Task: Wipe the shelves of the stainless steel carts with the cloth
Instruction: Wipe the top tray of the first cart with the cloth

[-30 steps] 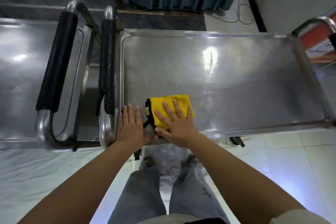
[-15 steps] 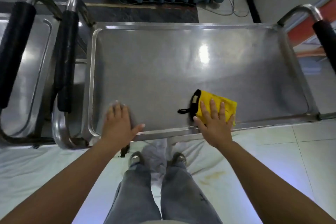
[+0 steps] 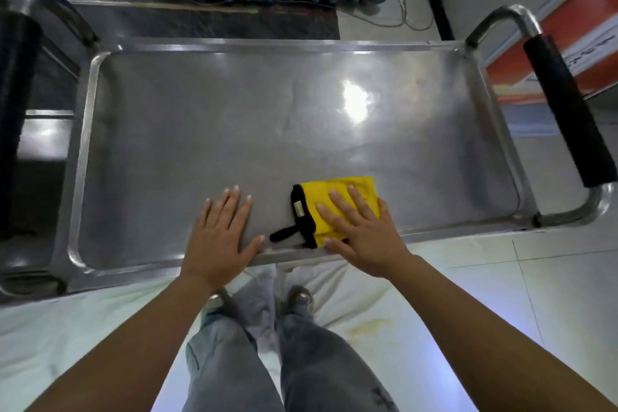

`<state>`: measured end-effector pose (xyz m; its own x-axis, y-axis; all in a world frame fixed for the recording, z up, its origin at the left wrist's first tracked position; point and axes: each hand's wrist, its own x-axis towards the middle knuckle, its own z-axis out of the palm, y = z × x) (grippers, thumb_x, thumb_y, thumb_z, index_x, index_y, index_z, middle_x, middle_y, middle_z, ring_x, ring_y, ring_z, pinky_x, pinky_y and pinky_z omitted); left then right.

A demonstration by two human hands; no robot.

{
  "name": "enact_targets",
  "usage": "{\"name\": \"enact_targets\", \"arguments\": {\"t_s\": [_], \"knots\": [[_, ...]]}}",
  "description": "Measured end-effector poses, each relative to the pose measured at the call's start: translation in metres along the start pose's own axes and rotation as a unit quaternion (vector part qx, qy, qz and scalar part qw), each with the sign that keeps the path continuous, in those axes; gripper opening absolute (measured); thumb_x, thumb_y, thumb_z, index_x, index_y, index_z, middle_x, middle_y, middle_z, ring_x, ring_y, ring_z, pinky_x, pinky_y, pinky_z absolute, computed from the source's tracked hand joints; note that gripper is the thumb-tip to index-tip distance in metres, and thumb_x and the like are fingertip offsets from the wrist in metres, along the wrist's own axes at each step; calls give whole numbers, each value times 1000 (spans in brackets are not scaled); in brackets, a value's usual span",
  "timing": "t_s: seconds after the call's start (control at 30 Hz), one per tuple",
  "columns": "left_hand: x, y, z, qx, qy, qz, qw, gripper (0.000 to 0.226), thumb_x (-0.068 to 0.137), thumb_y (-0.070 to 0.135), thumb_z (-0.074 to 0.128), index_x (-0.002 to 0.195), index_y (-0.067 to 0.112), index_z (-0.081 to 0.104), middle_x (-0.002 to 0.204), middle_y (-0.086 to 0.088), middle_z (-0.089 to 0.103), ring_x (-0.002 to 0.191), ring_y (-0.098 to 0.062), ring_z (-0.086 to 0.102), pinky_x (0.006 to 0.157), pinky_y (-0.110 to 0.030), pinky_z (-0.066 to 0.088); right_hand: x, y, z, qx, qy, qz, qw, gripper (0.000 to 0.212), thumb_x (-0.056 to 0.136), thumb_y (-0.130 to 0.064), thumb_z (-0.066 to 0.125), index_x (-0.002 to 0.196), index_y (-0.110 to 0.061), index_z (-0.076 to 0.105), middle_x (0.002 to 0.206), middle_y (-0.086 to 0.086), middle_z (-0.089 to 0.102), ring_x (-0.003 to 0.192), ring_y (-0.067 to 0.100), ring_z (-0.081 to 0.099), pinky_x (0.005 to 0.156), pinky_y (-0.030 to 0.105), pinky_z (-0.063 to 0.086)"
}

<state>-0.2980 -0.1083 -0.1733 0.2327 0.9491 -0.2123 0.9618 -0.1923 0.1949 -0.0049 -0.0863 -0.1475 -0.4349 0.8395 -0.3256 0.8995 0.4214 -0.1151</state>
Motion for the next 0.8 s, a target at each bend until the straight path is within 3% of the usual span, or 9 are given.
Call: {"name": "enact_targets", "arguments": {"t_s": [0.1,0.2,0.33,0.57,0.67,0.8], "knots": [[0,-2,7,-10,25,-5,1000,71,93,58,29,150,16,29,158,-10,25,146,-25,20,119,-45,15,16,5,0,42,28,68,996,62,91,-71,18,148,-49,4,161,-13,-6,148,21,-15,112,63,6],[3,-5,11,-11,43,-3,999,70,92,55,34,150,16,29,158,-10,25,146,-25,21,119,-46,15,46,-17,0,99,41,142,984,75,81,-81,9,148,-51,-2,161,-11,-14,145,23,-25,108,67,-9],[6,-7,13,-18,64,-11,998,67,93,51,35,148,14,34,156,-11,29,145,-26,25,118,-47,19,99,-51,-7,128,54,148,979,79,81,-82,20,149,-49,-4,160,-9,-18,143,27,-30,103,69,-17],[11,-10,11,-9,66,-18,998,66,95,51,31,148,13,34,156,-11,29,145,-25,23,118,-45,18,200,-54,-45,67,37,29,997,73,86,-76,28,149,-48,3,162,-9,-10,146,28,-21,106,69,-13],[13,-9,11,-2,60,-18,998,66,95,52,30,149,14,31,157,-10,27,146,-24,20,119,-45,16,209,-29,-48,31,47,-17,998,69,89,-73,27,149,-49,4,162,-11,-5,148,25,-13,111,68,-1],[12,-9,9,0,54,-15,998,69,94,54,31,150,15,28,157,-10,26,146,-25,20,119,-46,15,180,11,-36,8,108,58,992,68,90,-70,27,151,-44,10,163,-8,5,149,25,-3,112,64,6]]}}
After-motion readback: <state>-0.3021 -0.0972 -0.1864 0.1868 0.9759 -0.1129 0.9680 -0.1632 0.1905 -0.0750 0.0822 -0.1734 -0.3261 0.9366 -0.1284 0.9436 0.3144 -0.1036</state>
